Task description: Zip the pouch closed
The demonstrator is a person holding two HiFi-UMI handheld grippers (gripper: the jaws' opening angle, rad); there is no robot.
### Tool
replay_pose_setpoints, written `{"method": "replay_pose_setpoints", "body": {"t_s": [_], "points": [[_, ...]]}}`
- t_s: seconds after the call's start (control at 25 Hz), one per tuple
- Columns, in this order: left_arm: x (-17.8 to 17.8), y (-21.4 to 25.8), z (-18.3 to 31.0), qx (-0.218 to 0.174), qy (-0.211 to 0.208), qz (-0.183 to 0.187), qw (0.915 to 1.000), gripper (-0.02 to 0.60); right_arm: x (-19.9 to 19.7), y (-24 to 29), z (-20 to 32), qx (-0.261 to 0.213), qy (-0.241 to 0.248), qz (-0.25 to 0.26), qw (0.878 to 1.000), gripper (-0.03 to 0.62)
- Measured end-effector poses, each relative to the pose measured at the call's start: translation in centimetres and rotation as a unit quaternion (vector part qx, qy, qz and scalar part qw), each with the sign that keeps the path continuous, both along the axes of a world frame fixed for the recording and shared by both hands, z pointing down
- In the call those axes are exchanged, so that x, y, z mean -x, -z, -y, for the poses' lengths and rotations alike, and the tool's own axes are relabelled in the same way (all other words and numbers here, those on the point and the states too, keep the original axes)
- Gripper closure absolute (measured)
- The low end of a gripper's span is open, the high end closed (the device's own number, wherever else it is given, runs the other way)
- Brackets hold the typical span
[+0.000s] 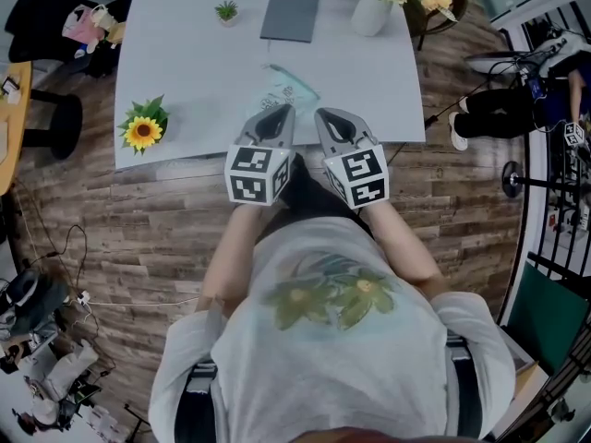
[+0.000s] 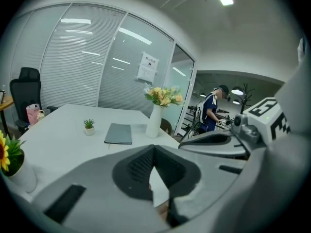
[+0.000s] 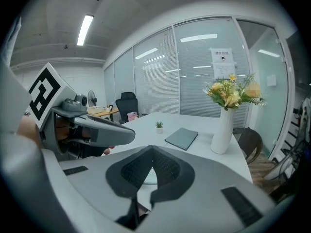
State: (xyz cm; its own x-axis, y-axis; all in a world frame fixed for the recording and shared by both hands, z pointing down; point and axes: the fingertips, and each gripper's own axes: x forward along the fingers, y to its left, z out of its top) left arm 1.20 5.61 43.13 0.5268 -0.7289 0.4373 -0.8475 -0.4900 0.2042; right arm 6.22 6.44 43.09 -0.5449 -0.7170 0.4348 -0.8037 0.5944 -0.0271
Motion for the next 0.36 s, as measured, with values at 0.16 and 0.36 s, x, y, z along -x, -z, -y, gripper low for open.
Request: {"method": "replay_pose_setpoints", "body": {"t_s": [0.16,0.36], "points": [[0.04,-0.07,-0.26,0.006,0.000,-0.001,1.0000,0.577,-0.44,0.01,-0.12,0.004,0.000,0.004,1.000,0.579],[0.07,-0.31,-0.32,0.015,0.007,-0.007,0.9998,0.577,-0.90,-0.04,-0.31,0.010,0.003,0.005,1.000,0.579]]}}
